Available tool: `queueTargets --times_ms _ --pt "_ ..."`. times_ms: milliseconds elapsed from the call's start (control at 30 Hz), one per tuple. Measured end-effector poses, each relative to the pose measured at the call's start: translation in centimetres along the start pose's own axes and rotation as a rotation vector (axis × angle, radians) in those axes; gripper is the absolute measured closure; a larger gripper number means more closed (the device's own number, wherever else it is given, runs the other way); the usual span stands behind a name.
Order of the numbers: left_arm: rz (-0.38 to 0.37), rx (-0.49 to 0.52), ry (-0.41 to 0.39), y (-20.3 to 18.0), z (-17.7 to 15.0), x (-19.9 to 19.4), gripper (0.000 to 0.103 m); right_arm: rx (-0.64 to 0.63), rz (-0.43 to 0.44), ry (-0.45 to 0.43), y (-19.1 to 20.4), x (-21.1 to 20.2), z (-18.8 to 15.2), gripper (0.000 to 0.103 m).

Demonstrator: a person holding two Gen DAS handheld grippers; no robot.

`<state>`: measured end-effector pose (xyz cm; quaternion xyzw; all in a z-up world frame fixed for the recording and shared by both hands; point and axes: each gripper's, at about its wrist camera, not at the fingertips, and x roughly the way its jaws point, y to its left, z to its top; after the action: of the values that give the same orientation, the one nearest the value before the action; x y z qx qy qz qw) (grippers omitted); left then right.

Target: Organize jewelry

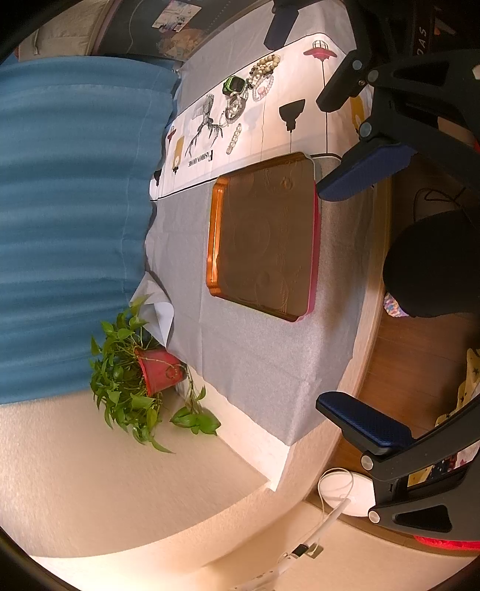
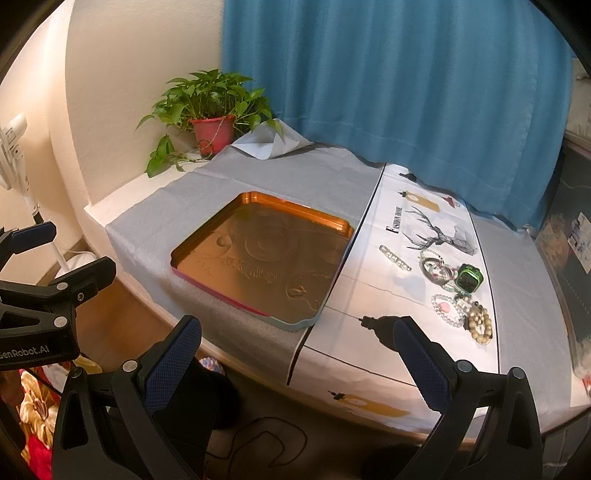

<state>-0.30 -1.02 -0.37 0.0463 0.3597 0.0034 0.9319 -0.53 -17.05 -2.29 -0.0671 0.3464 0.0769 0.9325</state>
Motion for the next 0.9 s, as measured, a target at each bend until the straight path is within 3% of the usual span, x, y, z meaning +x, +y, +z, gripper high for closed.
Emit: queueTargets --times_ms 533,900 --pt "-0.003 0.011 0.014 -0.1 -0.1 0.0 0.0 0.005 0.001 0.0 -0.3 0.0 -0.3 0.0" --pt "-0.05 0.103 0.063 -3.7 0.7 1.2 0.0 0.099 -0.037 0.013 -5.3 0.6 -2.0 0.0"
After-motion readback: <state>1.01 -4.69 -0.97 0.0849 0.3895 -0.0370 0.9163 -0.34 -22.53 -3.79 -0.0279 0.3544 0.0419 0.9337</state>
